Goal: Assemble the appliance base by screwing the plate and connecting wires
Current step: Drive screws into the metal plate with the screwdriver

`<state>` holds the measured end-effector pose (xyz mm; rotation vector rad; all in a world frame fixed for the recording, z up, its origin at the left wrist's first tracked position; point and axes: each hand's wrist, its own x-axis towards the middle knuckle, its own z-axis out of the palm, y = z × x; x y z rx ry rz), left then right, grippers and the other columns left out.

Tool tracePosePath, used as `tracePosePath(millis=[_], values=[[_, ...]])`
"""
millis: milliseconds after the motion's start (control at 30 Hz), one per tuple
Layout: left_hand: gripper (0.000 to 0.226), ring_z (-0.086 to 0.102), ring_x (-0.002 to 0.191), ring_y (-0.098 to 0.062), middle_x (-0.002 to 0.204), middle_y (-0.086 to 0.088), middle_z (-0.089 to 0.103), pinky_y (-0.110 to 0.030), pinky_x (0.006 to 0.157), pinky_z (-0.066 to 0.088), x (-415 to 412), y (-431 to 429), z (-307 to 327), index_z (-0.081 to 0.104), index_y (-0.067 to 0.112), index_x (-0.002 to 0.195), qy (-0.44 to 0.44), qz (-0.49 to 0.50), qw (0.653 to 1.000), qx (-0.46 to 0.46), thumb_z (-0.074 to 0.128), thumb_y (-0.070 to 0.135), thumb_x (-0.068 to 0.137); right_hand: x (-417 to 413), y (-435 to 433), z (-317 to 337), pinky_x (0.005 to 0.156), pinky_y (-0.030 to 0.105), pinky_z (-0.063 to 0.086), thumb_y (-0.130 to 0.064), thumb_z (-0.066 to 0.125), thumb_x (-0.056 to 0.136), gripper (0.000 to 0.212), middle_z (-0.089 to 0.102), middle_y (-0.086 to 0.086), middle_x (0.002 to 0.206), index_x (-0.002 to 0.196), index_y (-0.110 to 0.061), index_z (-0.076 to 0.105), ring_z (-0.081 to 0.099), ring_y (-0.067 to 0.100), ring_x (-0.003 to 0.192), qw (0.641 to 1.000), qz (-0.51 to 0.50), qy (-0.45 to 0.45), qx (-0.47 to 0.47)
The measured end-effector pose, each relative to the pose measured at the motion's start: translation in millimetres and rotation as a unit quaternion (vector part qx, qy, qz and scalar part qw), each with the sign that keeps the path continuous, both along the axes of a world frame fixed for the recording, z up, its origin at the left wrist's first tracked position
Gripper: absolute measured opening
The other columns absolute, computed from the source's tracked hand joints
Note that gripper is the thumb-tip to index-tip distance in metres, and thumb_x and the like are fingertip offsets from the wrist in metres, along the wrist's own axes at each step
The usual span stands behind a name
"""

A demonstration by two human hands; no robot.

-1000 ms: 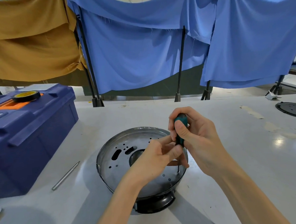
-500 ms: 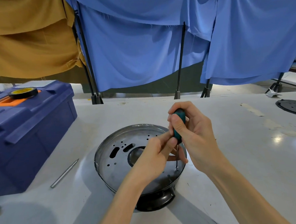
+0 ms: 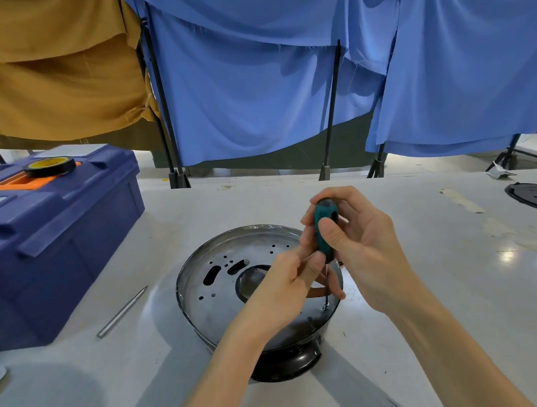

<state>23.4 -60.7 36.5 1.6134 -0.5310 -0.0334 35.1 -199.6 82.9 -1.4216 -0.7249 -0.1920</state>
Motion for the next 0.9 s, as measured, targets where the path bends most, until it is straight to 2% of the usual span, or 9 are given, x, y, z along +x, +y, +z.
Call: tracePosePath(millis=[133, 233, 300, 367, 500, 633, 733, 833, 900], values=[[0.017, 0.068, 0.078, -0.015, 0.075, -0.003, 0.067, -0.032, 0.085, 0.057, 1.1, -3.6, -0.6, 0.062, 0.014, 0.095, -0.001, 0.002, 1.000, 0.006, 0.048, 0.023, 0.101, -6.2, 4.4, -6.3, 0.062, 0.032, 0.054, -0.011, 0.063, 0.090, 0.027, 0.055, 0.004, 0.081, 0.108, -0.021, 0.047, 0.052, 0.017, 0.061, 0.999, -0.037, -0.001, 0.030], [0.020, 0.065, 0.074, -0.014, 0.072, -0.003, 0.063, -0.023, 0.078, 0.054, 2.0, -5.4, -0.5, 0.058, 0.007, 0.098, -0.019, 0.010, 0.999, 0.027, 0.045, 0.021, 0.103, -9.6, 3.7, -4.9, 0.055, 0.053, 0.047, -0.025, 0.057, 0.094, 0.018, 0.049, 0.009, 0.077, 0.111, -0.024, 0.050, 0.046, 0.019, 0.060, 0.999, -0.027, 0.024, 0.037], [0.021, 0.063, 0.074, -0.015, 0.070, -0.001, 0.062, -0.025, 0.078, 0.056, 1.5, -5.5, -0.9, 0.057, 0.012, 0.096, -0.015, 0.012, 0.999, 0.027, 0.043, 0.027, 0.102, -6.9, 1.2, -2.1, 0.061, 0.049, 0.042, -0.036, 0.047, 0.097, 0.024, 0.049, 0.010, 0.079, 0.113, -0.021, 0.058, 0.044, 0.022, 0.065, 0.998, 0.004, 0.056, 0.040], [0.019, 0.062, 0.074, -0.014, 0.070, 0.000, 0.062, -0.031, 0.080, 0.058, 1.3, -5.6, -2.0, 0.057, 0.018, 0.097, -0.015, 0.011, 0.999, 0.032, 0.040, 0.027, 0.103, -4.0, -2.9, 0.8, 0.068, 0.045, 0.041, -0.034, 0.042, 0.099, 0.029, 0.051, 0.012, 0.081, 0.110, -0.016, 0.061, 0.046, 0.025, 0.070, 0.996, 0.027, 0.070, 0.046], [0.013, 0.061, 0.072, -0.013, 0.068, 0.005, 0.062, -0.037, 0.083, 0.058, 1.3, -7.8, -2.2, 0.059, 0.025, 0.104, -0.031, 0.010, 0.998, 0.049, 0.046, 0.027, 0.101, -4.8, -9.1, 2.8, 0.072, 0.033, 0.051, -0.024, 0.052, 0.095, 0.016, 0.058, 0.012, 0.088, 0.101, -0.011, 0.059, 0.056, 0.022, 0.075, 0.993, 0.065, 0.061, 0.072], [0.009, 0.059, 0.069, -0.019, 0.065, 0.000, 0.062, -0.037, 0.079, 0.057, 0.6, -10.1, 0.0, 0.057, 0.029, 0.099, -0.056, 0.006, 0.998, 0.035, 0.049, 0.033, 0.099, -10.0, -1.0, -7.5, 0.061, 0.027, 0.045, -0.025, 0.055, 0.094, 0.011, 0.052, 0.007, 0.077, 0.101, -0.017, 0.056, 0.046, 0.018, 0.062, 0.997, -0.034, 0.011, 0.064], [0.023, 0.056, 0.068, -0.026, 0.066, 0.000, 0.059, -0.048, 0.080, 0.056, 1.6, -11.3, -0.1, 0.056, 0.023, 0.105, -0.052, 0.003, 0.998, 0.044, 0.045, 0.042, 0.100, -11.9, -0.2, -7.2, 0.066, 0.030, 0.046, -0.037, 0.051, 0.094, 0.023, 0.051, 0.010, 0.080, 0.104, -0.020, 0.060, 0.048, 0.018, 0.069, 0.993, -0.047, 0.056, 0.097], [0.023, 0.059, 0.073, -0.014, 0.072, 0.000, 0.060, -0.033, 0.079, 0.059, 2.9, -7.7, -1.3, 0.055, 0.039, 0.116, -0.029, -0.006, 0.999, 0.042, 0.040, 0.042, 0.099, -6.7, -9.9, -1.7, 0.074, 0.029, 0.052, -0.040, 0.043, 0.098, 0.034, 0.058, 0.006, 0.089, 0.118, -0.022, 0.064, 0.057, 0.016, 0.081, 0.993, 0.036, 0.095, 0.067], [0.022, 0.061, 0.074, -0.013, 0.071, 0.002, 0.062, -0.032, 0.079, 0.058, 1.7, -6.0, -2.1, 0.054, 0.036, 0.113, -0.029, -0.001, 0.999, 0.037, 0.039, 0.042, 0.098, -4.8, -11.0, 1.3, 0.077, 0.030, 0.054, -0.028, 0.048, 0.098, 0.026, 0.063, 0.008, 0.093, 0.116, -0.014, 0.062, 0.064, 0.020, 0.085, 0.996, 0.042, 0.070, 0.047]])
